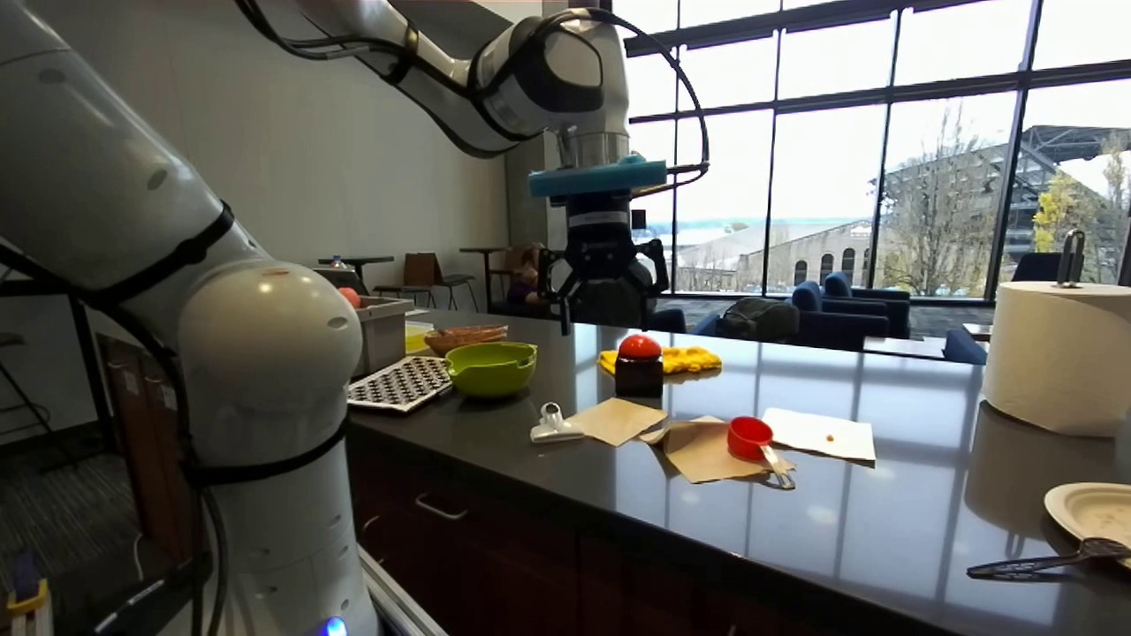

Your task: Move the white clip to the right.

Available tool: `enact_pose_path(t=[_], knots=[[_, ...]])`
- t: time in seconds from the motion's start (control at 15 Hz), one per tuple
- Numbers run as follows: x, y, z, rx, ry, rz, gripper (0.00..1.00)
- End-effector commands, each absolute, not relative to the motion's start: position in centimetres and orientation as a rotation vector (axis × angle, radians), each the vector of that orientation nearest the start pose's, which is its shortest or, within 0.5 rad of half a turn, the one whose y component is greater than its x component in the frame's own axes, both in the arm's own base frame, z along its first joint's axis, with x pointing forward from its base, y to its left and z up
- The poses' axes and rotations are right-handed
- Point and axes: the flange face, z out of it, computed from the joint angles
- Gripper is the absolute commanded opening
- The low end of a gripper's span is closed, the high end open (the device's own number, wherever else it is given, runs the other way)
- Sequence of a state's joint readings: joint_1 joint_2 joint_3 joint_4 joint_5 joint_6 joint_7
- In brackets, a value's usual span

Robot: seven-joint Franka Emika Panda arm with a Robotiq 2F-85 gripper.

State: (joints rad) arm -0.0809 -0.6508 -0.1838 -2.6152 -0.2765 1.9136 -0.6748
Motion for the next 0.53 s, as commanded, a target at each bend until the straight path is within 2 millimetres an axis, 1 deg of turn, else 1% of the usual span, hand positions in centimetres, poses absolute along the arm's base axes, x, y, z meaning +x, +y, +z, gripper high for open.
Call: enact_pose_path(t=[0.0,0.33,0.47], knots=[[32.88,-10.94,44.93,-3.122,-0.885,0.182,1.00],[32.87,-10.94,44.91,-3.121,-0.888,0.183,1.00],[32.73,-10.02,44.47,-3.137,-0.933,0.168,1.00]])
